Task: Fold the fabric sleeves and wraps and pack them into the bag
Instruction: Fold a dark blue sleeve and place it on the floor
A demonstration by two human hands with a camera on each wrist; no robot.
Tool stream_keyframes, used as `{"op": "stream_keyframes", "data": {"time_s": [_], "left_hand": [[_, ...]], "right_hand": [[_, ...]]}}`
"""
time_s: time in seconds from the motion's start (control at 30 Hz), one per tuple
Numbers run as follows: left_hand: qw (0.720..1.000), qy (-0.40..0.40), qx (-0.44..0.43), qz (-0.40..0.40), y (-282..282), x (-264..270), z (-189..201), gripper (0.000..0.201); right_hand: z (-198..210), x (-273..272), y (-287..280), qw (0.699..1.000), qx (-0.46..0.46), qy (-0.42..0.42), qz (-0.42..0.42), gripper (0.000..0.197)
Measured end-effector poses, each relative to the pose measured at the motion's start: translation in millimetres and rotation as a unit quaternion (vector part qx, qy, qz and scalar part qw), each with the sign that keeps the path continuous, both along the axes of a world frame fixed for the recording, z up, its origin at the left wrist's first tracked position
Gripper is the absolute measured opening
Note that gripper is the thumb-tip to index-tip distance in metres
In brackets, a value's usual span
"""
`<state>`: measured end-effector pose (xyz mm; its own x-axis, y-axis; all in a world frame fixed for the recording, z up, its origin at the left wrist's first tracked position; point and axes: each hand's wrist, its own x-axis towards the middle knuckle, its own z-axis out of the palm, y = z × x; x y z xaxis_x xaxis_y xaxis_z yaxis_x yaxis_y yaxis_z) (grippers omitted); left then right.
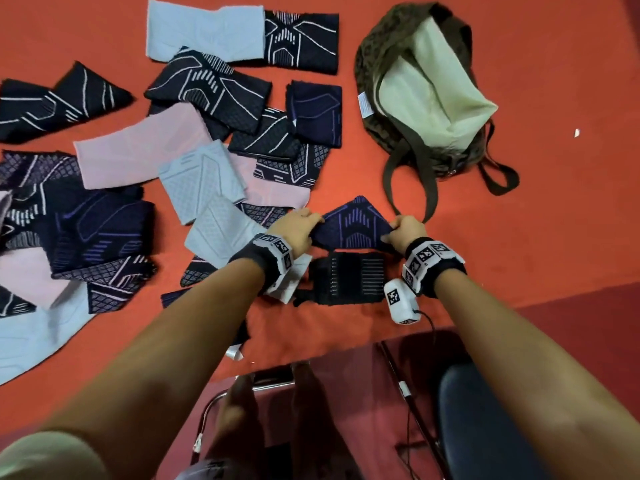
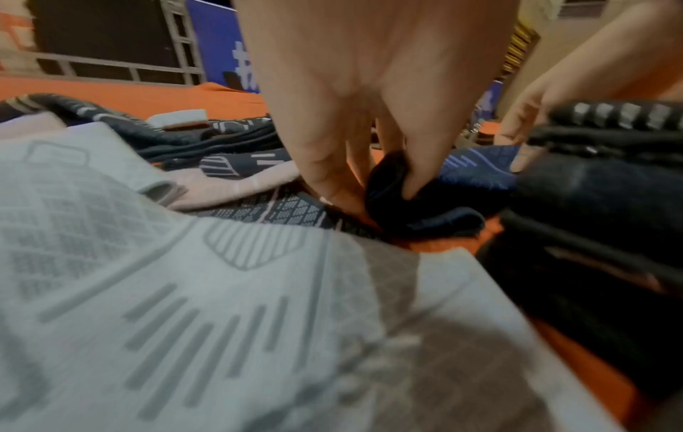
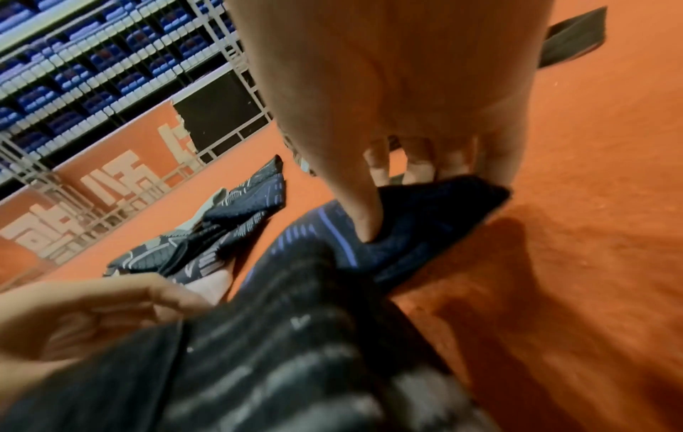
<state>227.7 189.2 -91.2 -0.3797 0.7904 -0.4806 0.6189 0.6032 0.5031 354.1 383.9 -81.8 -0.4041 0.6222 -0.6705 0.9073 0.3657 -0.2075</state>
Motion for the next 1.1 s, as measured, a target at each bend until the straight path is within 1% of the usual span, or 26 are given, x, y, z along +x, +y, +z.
{"op": "stream_keyframes", "data": {"time_s": [0.03, 0.07, 0.1, 0.13, 0.17, 0.2, 0.27, 0.3, 0.33, 0.4, 0.43, 0.47, 0.53, 0.57, 0.67, 0.73, 0.8, 0.83, 0.87, 0.9, 0.97, 1.07, 1.1], "left_hand": [[1.000, 0.002, 0.003, 0.031, 1.0, -2.8, 2.4, 0.041], [0.997, 0.002, 0.007, 0.073, 2.0, -6.1, 5.8, 0.035], [0.992, 0.001, 0.022, 0.122, 2.5, -9.3, 11.2, 0.030], [0.984, -0.009, 0.042, 0.174, 3.1, -13.3, 17.5, 0.026], [0.972, -0.027, 0.069, 0.225, 3.8, -17.4, 24.5, 0.023], [0.956, -0.055, 0.097, 0.270, 4.6, -21.4, 31.3, 0.018], [0.924, -0.109, 0.148, 0.335, 5.0, -29.0, 46.4, 0.007], [0.913, -0.131, 0.166, 0.348, 4.5, -32.5, 53.8, 0.010], [0.904, -0.151, 0.177, 0.358, 3.1, -36.4, 60.5, 0.012], [0.879, -0.203, 0.203, 0.382, -0.1, -42.1, 77.8, 0.013], [0.872, -0.215, 0.211, 0.385, -2.1, -44.9, 86.6, 0.018], [0.871, -0.216, 0.216, 0.384, -4.4, -47.1, 96.5, 0.022], [0.877, -0.214, 0.224, 0.367, -9.8, -51.0, 116.2, 0.027], [0.876, -0.223, 0.232, 0.360, -13.0, -52.8, 125.7, 0.029], [0.871, -0.266, 0.245, 0.333, -22.8, -55.7, 156.5, 0.032], [0.868, -0.293, 0.251, 0.312, -30.4, -57.5, 176.9, 0.034], [0.869, -0.307, 0.254, 0.294, -39.4, -61.9, 194.7, 0.034], [0.871, -0.308, 0.253, 0.286, -43.9, -64.5, 202.8, 0.033], [0.875, -0.305, 0.250, 0.280, -48.2, -67.3, 210.0, 0.033], [0.879, -0.300, 0.247, 0.275, -52.4, -69.8, 217.3, 0.032], [0.885, -0.288, 0.250, 0.267, -62.1, -74.2, 229.4, 0.032], [0.894, -0.274, 0.254, 0.247, -77.2, -79.8, 243.9, 0.025], [0.896, -0.267, 0.256, 0.246, -81.8, -80.9, 248.8, 0.022]], "right_hand": [[1.8, 0.0, 1.0, 0.999, -0.009, 0.041, -0.020, 0.014], [4.2, -0.6, 2.3, 0.995, -0.018, 0.090, -0.039, 0.018], [8.2, -2.7, 2.9, 0.989, -0.027, 0.134, -0.060, 0.018], [16.1, -5.9, 2.9, 0.980, -0.043, 0.178, -0.076, 0.013], [21.7, -9.8, 4.4, 0.971, -0.069, 0.213, -0.088, 0.015], [28.9, -14.1, 5.8, 0.958, -0.104, 0.250, -0.097, 0.024], [47.0, -24.5, 5.5, 0.944, -0.162, 0.271, -0.096, 0.039], [52.7, -29.7, 4.8, 0.946, -0.169, 0.265, -0.082, 0.041], [57.7, -34.3, 3.8, 0.945, -0.167, 0.271, -0.077, 0.041], [69.7, -43.2, 0.5, 0.947, -0.137, 0.283, -0.067, 0.034], [75.3, -46.7, -0.7, 0.954, -0.109, 0.275, -0.056, 0.030], [79.3, -50.1, -2.5, 0.955, -0.094, 0.278, -0.049, 0.028], [88.2, -58.7, -8.1, 0.957, -0.089, 0.272, -0.037, 0.032], [94.3, -62.8, -12.9, 0.961, -0.100, 0.256, -0.020, 0.041], [104.2, -75.1, -27.9, 0.966, -0.116, 0.219, 0.068, 0.079], [123.2, -85.7, -41.5, 0.947, -0.143, 0.260, 0.124, 0.089], [143.1, -96.5, -52.8, 0.926, -0.147, 0.303, 0.169, 0.091], [154.3, -101.6, -58.3, 0.921, -0.152, 0.309, 0.182, 0.090], [155.3, -108.7, -59.7, 0.921, -0.145, 0.306, 0.195, 0.087], [166.1, -112.8, -64.1, 0.921, -0.137, 0.290, 0.222, 0.081], [181.1, -119.0, -71.9, 0.923, -0.139, 0.264, 0.242, 0.062], [200.0, -125.1, -86.0, 0.901, -0.177, 0.302, 0.258, 0.044], [207.3, -125.5, -92.1, 0.895, -0.185, 0.313, 0.259, 0.035]]}}
